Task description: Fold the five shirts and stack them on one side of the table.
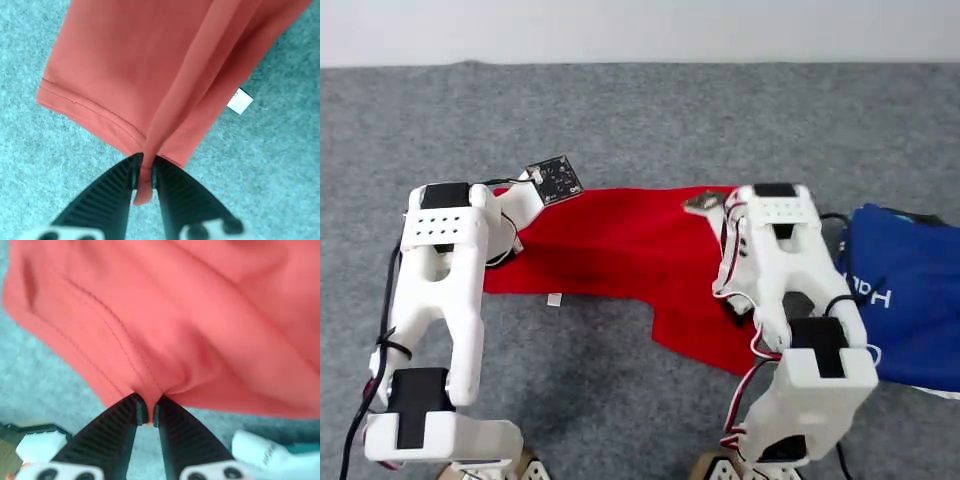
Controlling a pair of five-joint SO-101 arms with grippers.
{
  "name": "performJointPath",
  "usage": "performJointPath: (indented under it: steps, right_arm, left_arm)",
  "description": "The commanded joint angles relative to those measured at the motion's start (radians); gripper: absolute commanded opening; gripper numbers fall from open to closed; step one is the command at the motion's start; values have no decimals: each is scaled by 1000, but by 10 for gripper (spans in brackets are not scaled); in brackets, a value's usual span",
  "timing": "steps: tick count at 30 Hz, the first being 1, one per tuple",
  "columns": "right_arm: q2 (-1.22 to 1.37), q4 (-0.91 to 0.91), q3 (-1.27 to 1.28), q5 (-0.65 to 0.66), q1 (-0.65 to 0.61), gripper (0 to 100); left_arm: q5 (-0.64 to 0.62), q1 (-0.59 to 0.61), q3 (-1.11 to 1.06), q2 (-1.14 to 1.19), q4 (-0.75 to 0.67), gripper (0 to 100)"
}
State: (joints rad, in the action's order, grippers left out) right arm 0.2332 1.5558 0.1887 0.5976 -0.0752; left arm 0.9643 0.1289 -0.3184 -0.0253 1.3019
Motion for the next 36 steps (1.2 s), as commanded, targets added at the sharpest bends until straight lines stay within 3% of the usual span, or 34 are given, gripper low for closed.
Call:
performJointPath:
  steps: [1,5,12,16,22,28,36]
  right_arm:
    - [-131,94,-155,14,4,10]
    - [-216,193,-278,37,4,10]
    - [-367,237,-537,37,36,10]
    - [-401,234,-744,48,114,12]
    - [-401,165,-1142,164,246,13]
    - [-409,65,-1455,275,311,13]
    - [-414,62,-1804,311,461,12]
  left_arm:
    - [-6,-5,28,-78,31,5]
    - [-26,-5,70,-176,78,5]
    - [-175,3,110,-365,15,5]
    - [-290,3,130,-474,-58,5]
    - [-450,3,131,-631,-259,5]
    - [-448,2,194,-815,-341,5]
    - [-428,5,285,-1062,-345,5]
